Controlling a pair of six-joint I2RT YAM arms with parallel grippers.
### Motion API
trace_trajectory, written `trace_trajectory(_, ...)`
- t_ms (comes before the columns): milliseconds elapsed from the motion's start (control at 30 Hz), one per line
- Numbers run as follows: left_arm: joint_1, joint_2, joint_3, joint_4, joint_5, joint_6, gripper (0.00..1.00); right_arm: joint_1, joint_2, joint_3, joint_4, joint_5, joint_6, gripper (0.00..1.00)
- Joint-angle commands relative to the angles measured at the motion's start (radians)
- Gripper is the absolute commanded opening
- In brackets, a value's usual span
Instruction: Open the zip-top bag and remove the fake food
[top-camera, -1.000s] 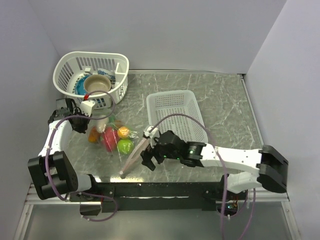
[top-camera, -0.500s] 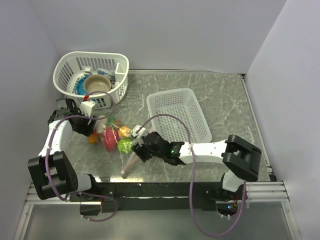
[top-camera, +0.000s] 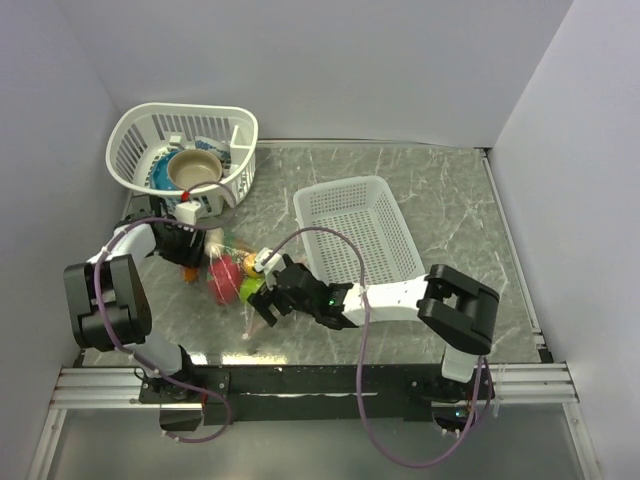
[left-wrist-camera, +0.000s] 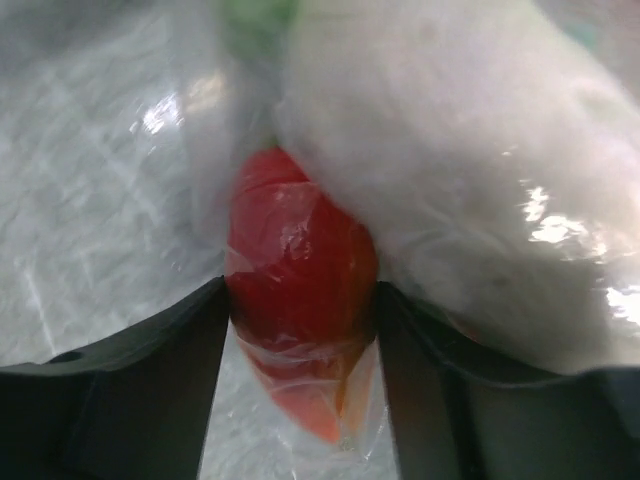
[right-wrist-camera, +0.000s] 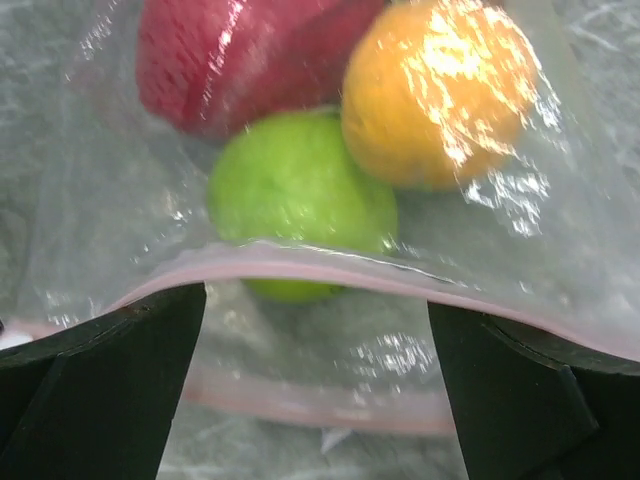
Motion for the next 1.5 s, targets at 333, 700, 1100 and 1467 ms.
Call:
trace_trajectory(333,-0.051,-0.056,-0.027,-0.095,0.078,0.016,0.01,-0.002,0.153,0.095,0.111,-0.017,0.011,1.0)
trace_trajectory(700,-0.05,-0.188,0.071,-0.268,0.142,0.042,0.3,-0.005,0.166,0.111,0.131,-0.034,0.022,1.0)
trace_trajectory(1100,-0.039,-0.139,0.044,-0.195,0.121,0.024,0.01,-0.006,0.147,0.089,0.131,-0.043,0.036,0.85)
trace_trajectory(1467,-0.021,-0.234,0.081,-0.309,0.13,0.05,0.01,-0.008,0.181,0.144,0.099,-0.049,0.029,0.53)
